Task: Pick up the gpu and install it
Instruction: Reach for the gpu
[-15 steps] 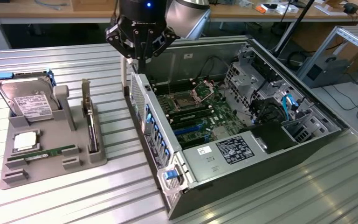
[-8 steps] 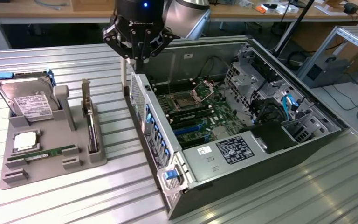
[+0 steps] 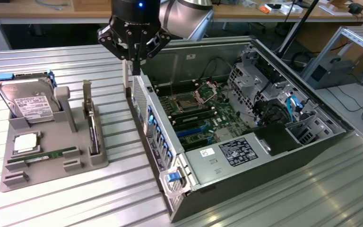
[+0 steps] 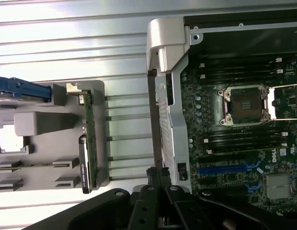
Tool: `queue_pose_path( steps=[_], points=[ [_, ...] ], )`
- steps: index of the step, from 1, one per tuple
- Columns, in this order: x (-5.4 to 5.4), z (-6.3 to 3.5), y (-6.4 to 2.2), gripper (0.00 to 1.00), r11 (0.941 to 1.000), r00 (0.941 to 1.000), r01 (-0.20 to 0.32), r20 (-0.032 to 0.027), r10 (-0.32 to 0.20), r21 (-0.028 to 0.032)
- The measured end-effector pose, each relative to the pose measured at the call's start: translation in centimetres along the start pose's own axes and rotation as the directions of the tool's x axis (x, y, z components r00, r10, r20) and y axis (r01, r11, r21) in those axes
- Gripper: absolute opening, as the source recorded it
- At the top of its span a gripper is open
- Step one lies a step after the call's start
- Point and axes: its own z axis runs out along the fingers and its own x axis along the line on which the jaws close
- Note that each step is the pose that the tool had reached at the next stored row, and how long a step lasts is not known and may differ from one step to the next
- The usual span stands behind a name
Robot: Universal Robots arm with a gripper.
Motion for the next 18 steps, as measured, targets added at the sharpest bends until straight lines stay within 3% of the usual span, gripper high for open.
queue_pose_path(
  steps=[18],
  points=[
    [2.3,-0.06,-0.17,0.11,1.0,1.0,0.0,0.0,0.0,-0.0001]
  ],
)
